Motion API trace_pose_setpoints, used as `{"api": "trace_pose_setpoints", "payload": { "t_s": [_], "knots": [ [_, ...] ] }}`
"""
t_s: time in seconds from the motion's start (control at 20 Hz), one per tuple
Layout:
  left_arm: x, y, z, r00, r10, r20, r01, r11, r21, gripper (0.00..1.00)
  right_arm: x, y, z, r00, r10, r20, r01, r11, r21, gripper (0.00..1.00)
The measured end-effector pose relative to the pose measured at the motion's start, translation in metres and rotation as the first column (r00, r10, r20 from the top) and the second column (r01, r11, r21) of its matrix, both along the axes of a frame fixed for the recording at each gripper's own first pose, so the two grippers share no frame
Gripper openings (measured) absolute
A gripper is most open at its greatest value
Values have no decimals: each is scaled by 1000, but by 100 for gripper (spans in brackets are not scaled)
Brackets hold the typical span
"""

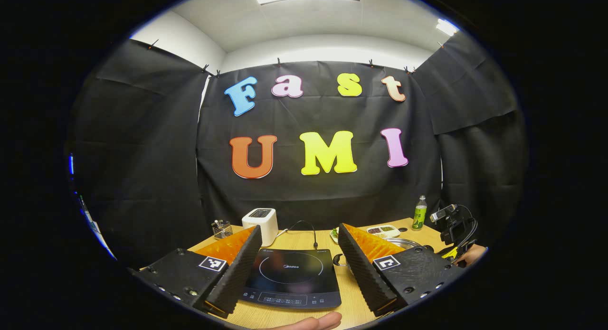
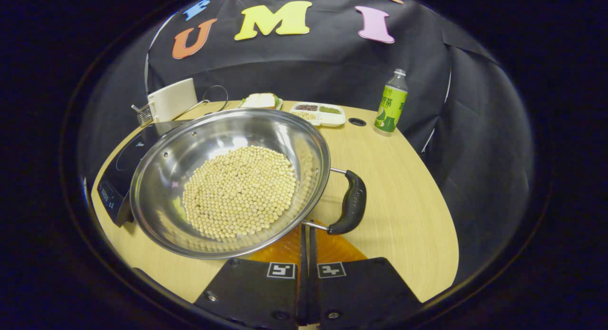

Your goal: First push the handle of the pot to place it horizontally, then grasp the pot with both hands and set it on the induction cooktop.

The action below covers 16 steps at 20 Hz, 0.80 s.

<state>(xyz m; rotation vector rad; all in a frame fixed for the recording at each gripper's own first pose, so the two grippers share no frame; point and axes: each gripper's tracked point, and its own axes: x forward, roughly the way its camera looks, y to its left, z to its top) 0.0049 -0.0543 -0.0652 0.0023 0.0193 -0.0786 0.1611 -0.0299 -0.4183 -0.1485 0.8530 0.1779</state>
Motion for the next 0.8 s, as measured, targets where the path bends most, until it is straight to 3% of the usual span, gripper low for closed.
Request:
{"api": "trace_pose_setpoints", "payload": {
  "t_s": [0.35, 0.8],
  "knots": [
    [27, -7, -14, 999, -2, -42, 1, 1000, -22, 96, 27, -17, 1, 1000, -8, -16, 7, 999, -36, 4],
    [77, -46, -46, 987, -64, -151, 52, 996, -78, 96, 46, -24, 27, 999, -54, -6, 54, 992, 115, 2]
  ]
}}
